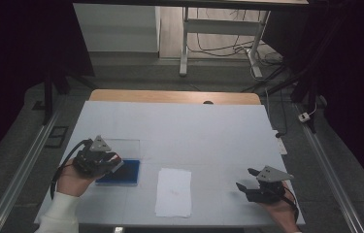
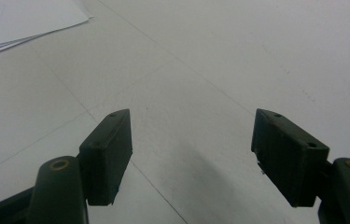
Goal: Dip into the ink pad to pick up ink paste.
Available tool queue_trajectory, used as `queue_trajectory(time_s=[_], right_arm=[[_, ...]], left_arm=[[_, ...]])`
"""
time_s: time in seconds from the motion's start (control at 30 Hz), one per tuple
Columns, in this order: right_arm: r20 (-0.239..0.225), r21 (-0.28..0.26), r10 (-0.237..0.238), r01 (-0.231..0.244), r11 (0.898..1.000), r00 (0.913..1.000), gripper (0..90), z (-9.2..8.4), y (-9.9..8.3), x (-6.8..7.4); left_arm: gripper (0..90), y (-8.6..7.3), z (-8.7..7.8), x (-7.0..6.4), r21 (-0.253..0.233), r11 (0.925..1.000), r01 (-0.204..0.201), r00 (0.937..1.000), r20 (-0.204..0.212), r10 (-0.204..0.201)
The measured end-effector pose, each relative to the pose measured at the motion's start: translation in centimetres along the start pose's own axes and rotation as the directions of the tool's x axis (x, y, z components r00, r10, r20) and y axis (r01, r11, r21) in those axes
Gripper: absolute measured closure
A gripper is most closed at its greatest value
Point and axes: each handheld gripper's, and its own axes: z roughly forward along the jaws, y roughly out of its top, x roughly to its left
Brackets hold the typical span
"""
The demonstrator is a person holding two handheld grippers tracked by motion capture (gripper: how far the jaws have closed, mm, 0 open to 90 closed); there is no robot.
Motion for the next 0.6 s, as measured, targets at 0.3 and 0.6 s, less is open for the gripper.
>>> queue_trajectory(time_s=[0.3,0.6], right_arm=[[-0.003,0.006,-0.005,0.005,1.000,1.0000,28.6,0.1,-0.1,0.0],[-0.004,0.009,-0.002,0.002,1.000,1.0000,28.9,0.2,-0.1,0.1]], left_arm=[[70.1,-0.5,0.1,0.7,0.012,0.9997,0.021,0.9996,-0.017,-0.021],[70.1,-1.1,2.2,1.3,0.059,0.9974,0.041,0.9991,-0.009,-0.041]])
